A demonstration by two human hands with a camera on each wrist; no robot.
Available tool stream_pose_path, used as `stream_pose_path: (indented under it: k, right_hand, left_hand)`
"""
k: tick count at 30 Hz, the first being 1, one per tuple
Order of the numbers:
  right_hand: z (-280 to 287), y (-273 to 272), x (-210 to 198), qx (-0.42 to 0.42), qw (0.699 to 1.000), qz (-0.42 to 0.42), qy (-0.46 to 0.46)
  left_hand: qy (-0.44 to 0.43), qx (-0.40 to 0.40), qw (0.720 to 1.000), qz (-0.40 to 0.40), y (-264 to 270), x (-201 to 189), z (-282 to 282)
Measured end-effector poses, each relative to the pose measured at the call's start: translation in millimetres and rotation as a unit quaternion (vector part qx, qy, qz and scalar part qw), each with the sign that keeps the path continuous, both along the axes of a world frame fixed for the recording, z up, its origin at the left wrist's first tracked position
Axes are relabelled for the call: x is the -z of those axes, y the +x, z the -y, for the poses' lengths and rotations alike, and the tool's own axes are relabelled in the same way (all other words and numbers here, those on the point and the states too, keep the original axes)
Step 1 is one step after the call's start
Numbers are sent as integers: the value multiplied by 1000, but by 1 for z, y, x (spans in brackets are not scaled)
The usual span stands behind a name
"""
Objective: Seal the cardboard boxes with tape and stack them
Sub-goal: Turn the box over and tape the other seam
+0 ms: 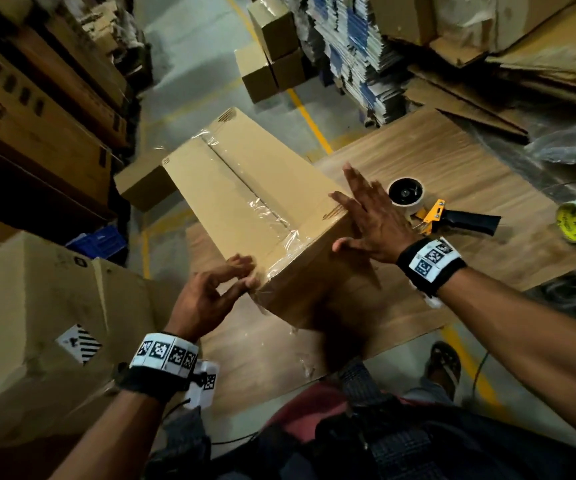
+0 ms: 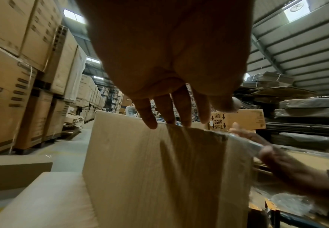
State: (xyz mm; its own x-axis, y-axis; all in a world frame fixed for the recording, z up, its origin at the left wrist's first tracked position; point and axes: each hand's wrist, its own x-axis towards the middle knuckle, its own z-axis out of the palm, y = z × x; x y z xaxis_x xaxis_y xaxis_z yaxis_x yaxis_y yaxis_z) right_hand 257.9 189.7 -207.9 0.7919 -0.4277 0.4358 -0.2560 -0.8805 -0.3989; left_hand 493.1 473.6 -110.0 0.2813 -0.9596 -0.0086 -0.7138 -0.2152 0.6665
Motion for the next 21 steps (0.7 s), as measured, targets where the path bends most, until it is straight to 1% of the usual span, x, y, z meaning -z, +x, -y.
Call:
stream_pose_path:
  k: [2, 4, 6, 7, 9, 11, 13, 14, 16, 19, 21]
  right_hand:
    - [-16, 9, -10, 20, 999, 11, -39]
    - [-29, 23, -15, 14, 996, -14, -84]
    - [-37, 30, -12, 31, 991, -47, -121]
    - [-38, 31, -10, 38, 989, -52, -133]
    - [-34, 30, -5, 31, 986, -40, -157]
    - [-31, 27, -6, 18, 983, -39, -178]
    - [-34, 24, -9, 25, 980, -72, -183]
    - [-40, 24, -12, 36, 979, -85, -180]
    - [-55, 28, -18, 45, 980, -85, -173]
    - [-85, 46, -23, 1, 984, -68, -162]
    - [-101, 58, -18, -12, 985, -75, -157]
  left_hand:
    - [17, 33, 999, -24, 6, 2, -5]
    - [43, 72, 996, -27, 16, 2, -9]
    - [73, 118, 990, 23, 24, 0, -9]
    - [84, 139, 984, 67, 28, 0, -9]
    - [74, 159, 972, 155, 34, 4, -7]
    - [38, 156, 964, 213, 37, 14, -6]
    - [1, 140, 959, 248, 38, 24, -5]
    - [-14, 127, 959, 252, 37, 27, -4]
    - [-32, 104, 965, 238, 34, 34, -4]
    - [-56, 86, 969, 224, 31, 41, -5]
    - [-72, 81, 968, 226, 31, 43, -5]
